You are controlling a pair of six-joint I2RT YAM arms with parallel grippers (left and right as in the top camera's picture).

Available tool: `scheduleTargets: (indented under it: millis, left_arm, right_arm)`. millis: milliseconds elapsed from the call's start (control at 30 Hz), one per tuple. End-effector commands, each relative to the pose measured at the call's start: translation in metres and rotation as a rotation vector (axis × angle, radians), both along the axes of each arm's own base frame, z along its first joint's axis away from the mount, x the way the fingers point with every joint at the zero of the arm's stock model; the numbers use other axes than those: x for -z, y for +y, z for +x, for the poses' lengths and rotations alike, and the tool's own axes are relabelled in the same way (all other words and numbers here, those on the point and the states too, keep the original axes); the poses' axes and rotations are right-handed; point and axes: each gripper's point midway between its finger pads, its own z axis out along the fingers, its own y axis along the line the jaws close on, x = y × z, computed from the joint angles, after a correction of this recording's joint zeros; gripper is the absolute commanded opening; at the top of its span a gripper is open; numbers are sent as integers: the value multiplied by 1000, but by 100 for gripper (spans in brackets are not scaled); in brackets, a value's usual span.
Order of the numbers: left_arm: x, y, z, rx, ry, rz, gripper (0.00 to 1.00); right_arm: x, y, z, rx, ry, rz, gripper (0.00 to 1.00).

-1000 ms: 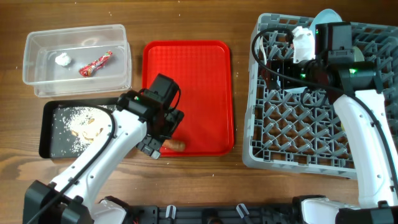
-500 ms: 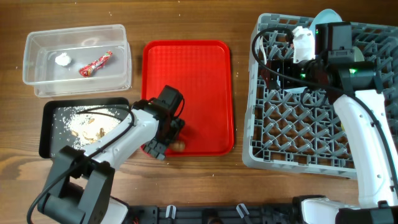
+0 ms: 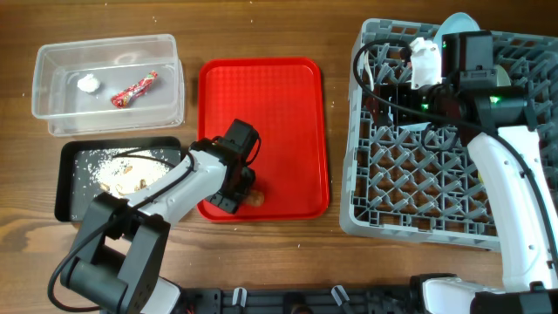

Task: Sort waste into correct bins and load items into the dishwasher rack
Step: 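Carry the carrot with left gripper onto the black tray and release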

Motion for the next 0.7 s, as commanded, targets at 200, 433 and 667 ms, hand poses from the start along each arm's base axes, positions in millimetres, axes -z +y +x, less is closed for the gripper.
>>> scheduleTargets:
  millis: [200, 433, 667]
  left_arm:
    - [5, 9, 8, -2, -41, 50, 29]
    - [-32, 28, 42, 96, -180, 15, 15]
    - [-111, 84, 71, 215, -467, 66, 19]
  right_arm:
    - [1, 3, -1, -4, 11, 17, 100]
    - [1, 3, -1, -4, 11, 17, 100]
    - [1, 3, -1, -4, 11, 17, 100]
